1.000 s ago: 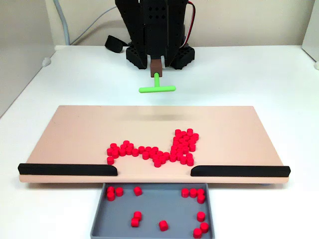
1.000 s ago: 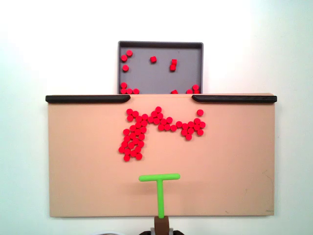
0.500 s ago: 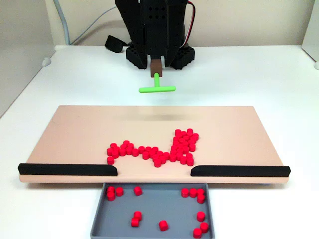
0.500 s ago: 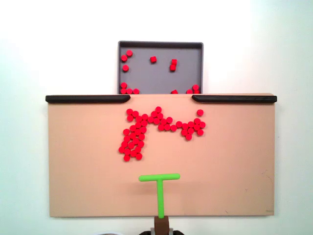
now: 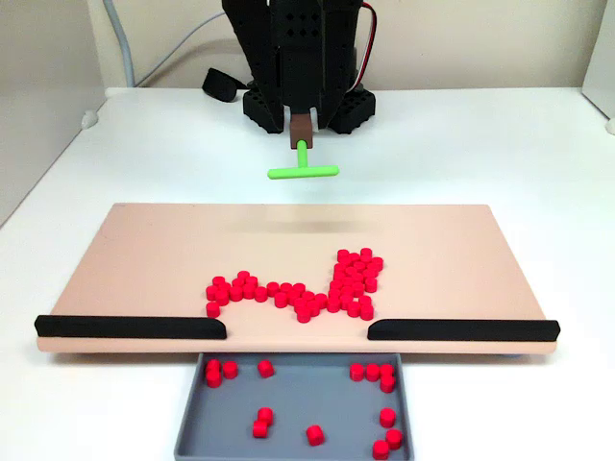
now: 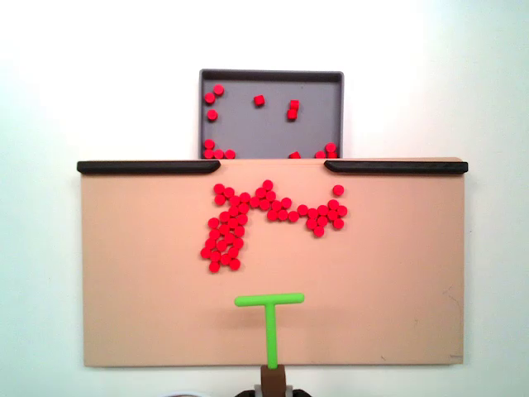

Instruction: Gather the left side granules

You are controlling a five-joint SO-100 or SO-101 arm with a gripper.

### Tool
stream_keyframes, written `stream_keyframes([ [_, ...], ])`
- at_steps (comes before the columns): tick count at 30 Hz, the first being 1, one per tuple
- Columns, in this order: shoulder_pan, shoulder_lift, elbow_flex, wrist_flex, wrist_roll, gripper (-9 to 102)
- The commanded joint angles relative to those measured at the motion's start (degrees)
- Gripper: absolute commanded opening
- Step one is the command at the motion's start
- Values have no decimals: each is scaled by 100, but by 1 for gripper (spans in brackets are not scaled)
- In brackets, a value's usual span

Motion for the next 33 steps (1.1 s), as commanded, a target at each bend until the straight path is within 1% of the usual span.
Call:
stream_keyframes([
  [1,18,70,-44,-35,-35,0],
  [18,0,176,-44,26,132,0],
  [23,158,176,-53,35,202,0],
  [28,343,88,-44,35,501,0],
  [33,255,44,-44,35,1230,0],
])
